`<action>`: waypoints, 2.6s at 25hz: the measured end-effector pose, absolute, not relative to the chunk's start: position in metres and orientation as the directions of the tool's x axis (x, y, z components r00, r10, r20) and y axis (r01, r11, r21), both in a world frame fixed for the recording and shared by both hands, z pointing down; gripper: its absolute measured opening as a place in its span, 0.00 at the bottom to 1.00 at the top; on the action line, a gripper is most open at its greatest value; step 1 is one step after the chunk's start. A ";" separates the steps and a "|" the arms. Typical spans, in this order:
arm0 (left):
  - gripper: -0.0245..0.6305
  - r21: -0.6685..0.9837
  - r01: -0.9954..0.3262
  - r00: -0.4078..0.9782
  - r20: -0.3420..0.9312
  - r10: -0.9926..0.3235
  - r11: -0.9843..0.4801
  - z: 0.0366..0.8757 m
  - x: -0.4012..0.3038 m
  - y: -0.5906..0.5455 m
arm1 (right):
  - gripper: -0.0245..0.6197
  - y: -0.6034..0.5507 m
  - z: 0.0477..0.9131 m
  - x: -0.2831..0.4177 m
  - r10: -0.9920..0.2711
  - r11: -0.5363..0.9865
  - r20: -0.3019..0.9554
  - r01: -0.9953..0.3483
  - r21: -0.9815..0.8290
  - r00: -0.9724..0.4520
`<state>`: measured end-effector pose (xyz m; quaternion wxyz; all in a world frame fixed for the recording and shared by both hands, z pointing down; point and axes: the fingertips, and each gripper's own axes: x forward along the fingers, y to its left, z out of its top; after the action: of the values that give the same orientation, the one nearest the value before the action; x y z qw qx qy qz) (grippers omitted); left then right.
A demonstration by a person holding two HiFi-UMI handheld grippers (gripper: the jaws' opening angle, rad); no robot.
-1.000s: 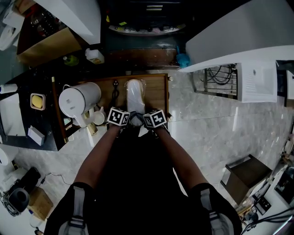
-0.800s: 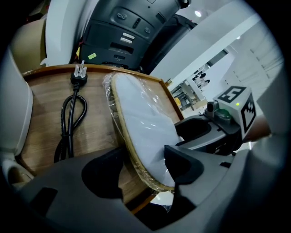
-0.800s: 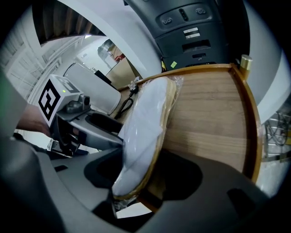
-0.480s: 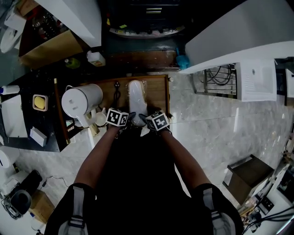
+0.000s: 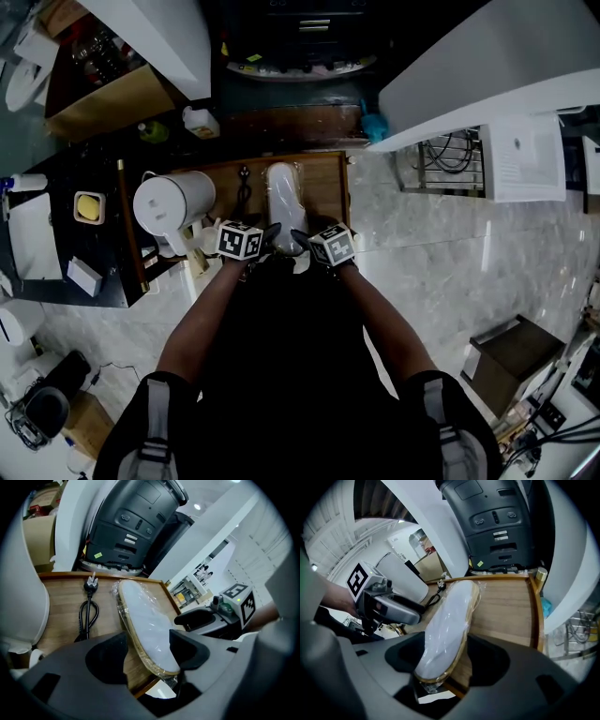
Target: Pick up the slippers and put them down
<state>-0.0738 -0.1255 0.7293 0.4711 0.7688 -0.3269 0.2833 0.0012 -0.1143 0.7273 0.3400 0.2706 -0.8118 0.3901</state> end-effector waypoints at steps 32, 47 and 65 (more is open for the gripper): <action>0.17 0.589 -0.575 0.815 0.470 -0.338 -0.568 0.616 -0.039 -0.107 | 0.08 -0.092 0.639 0.023 -0.332 0.544 0.624 -0.684 -0.485 -0.707; 0.06 0.499 -0.577 0.815 0.405 -0.414 -0.647 0.562 -0.041 -0.109 | 0.05 -0.093 0.591 0.025 -0.422 0.593 0.565 -0.687 -0.420 -0.709; 0.06 0.527 -0.506 0.862 0.317 -0.395 -0.683 0.513 -0.036 -0.095 | 0.05 -0.081 0.527 -0.005 -0.440 0.702 0.458 -0.614 -0.361 -0.772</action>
<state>-0.0364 -0.0953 0.5128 0.3125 0.9129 -0.2469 0.0892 -0.0049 -0.0814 0.5273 0.1714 0.2906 -0.9065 0.2539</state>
